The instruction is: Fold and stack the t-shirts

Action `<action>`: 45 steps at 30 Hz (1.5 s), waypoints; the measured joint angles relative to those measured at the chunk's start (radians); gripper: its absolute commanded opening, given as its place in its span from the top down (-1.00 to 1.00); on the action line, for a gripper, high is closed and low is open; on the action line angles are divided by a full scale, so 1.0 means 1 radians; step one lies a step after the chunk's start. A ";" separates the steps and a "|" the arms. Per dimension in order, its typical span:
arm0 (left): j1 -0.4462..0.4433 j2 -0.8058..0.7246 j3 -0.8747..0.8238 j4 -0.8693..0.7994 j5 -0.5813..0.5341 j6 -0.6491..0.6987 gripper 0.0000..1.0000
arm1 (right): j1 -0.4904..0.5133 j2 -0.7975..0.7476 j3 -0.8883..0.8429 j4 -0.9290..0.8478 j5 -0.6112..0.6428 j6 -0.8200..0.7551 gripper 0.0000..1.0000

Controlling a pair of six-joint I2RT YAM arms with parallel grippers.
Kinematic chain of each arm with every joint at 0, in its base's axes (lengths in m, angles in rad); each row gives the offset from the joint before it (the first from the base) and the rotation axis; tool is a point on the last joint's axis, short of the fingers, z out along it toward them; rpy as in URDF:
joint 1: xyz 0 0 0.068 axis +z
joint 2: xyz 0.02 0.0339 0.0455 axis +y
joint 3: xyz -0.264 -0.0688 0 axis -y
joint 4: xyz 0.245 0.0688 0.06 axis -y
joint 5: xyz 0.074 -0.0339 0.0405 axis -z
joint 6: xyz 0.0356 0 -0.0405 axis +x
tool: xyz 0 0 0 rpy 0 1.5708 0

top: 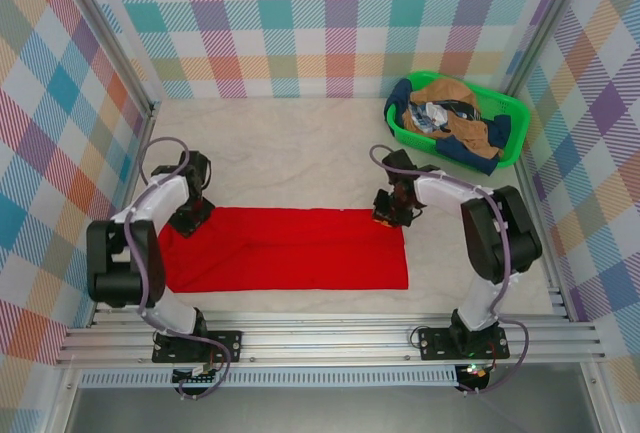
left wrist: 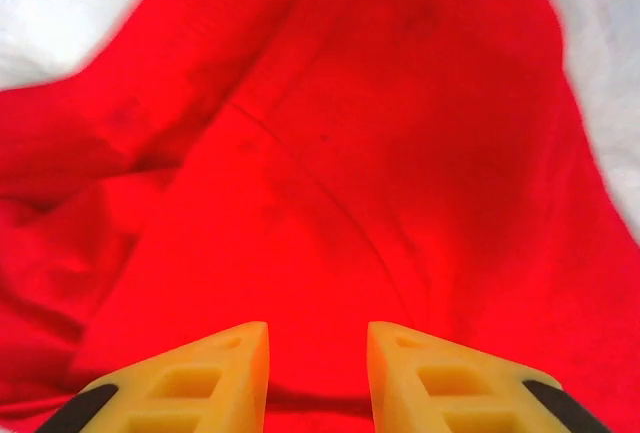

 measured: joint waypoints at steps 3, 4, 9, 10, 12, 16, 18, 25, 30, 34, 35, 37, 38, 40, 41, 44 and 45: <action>0.025 0.065 0.003 0.022 0.047 0.013 0.38 | -0.007 0.032 0.029 -0.011 0.000 0.018 0.64; 0.029 0.087 0.010 0.029 0.064 0.018 0.39 | -0.011 0.043 0.043 -0.014 0.010 0.024 0.64; 0.016 0.177 0.053 0.051 0.152 0.039 0.42 | -0.072 0.073 0.085 -0.059 0.019 0.047 0.59; 0.008 0.182 0.066 0.055 0.174 0.039 0.44 | -0.090 0.076 0.092 -0.073 0.023 0.046 0.61; -0.015 0.203 0.094 0.064 0.204 0.039 0.45 | -0.115 0.089 0.119 -0.109 0.045 0.042 0.63; -0.080 0.267 0.171 0.072 0.234 0.031 0.47 | -0.159 0.121 0.175 -0.169 0.087 0.035 0.63; -0.113 0.294 0.209 0.073 0.239 0.023 0.47 | -0.191 0.134 0.194 -0.194 0.090 0.027 0.64; -0.205 0.373 0.327 0.074 0.273 -0.028 0.37 | -0.306 0.198 0.293 -0.243 0.117 -0.035 0.62; -0.237 0.373 0.380 0.029 0.246 -0.024 0.14 | -0.318 0.206 0.311 -0.241 0.127 -0.082 0.43; -0.227 0.284 0.348 -0.006 0.199 -0.005 0.16 | -0.290 0.179 0.292 -0.238 0.128 -0.092 0.31; -0.218 0.248 0.326 -0.005 0.199 0.007 0.21 | -0.278 0.157 0.275 -0.239 0.127 -0.091 0.30; -0.190 0.180 0.275 0.007 0.219 0.042 0.25 | -0.257 0.110 0.246 -0.242 0.126 -0.089 0.28; -0.167 0.152 0.248 0.014 0.238 0.069 0.26 | -0.246 0.081 0.231 -0.239 0.120 -0.089 0.27; -0.126 0.129 0.214 0.028 0.274 0.130 0.31 | -0.228 0.039 0.207 -0.227 0.101 -0.089 0.24; -0.110 0.130 0.205 0.033 0.288 0.163 0.33 | -0.220 0.021 0.194 -0.215 0.087 -0.089 0.23; -0.092 0.146 0.174 0.060 0.310 0.245 0.34 | -0.207 0.002 0.163 -0.185 0.029 -0.088 0.22; -0.093 0.148 0.162 0.071 0.319 0.265 0.33 | -0.208 0.004 0.154 -0.176 0.012 -0.085 0.22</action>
